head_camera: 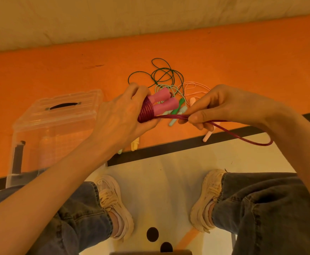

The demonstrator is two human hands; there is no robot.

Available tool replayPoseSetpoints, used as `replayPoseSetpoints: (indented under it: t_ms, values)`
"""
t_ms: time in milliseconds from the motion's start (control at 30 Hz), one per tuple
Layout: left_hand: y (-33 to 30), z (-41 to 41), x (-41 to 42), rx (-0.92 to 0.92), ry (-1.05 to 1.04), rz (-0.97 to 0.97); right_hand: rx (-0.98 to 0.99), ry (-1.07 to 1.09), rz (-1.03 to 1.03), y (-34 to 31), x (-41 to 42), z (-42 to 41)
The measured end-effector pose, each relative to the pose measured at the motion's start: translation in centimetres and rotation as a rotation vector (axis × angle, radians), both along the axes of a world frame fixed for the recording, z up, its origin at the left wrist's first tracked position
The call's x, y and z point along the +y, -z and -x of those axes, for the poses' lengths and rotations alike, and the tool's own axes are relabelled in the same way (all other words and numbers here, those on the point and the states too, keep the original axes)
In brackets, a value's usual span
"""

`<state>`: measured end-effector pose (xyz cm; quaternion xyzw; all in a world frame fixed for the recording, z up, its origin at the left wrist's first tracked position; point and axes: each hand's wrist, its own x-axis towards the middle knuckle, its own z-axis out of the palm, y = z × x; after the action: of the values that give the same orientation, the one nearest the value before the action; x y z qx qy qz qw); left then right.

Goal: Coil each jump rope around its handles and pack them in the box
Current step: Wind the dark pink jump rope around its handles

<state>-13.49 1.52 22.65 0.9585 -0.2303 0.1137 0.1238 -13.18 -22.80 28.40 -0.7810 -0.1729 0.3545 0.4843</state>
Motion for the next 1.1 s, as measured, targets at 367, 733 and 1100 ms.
replayPoseSetpoints:
  t_ms: [367,733,1100]
  values:
    - [0.8,0.3,-0.2,0.035,0.128,-0.111,-0.020,0.027,0.277,-1.9,-6.1,-0.7]
    - [0.3,0.4,-0.6,0.160,0.267,0.019,-0.771,0.368,0.310,0.0,-2.6,-2.6]
    - [-1.0,2.5,-2.0,0.078,0.312,0.150,-0.823,0.411,0.230,3.8,0.8,-5.0]
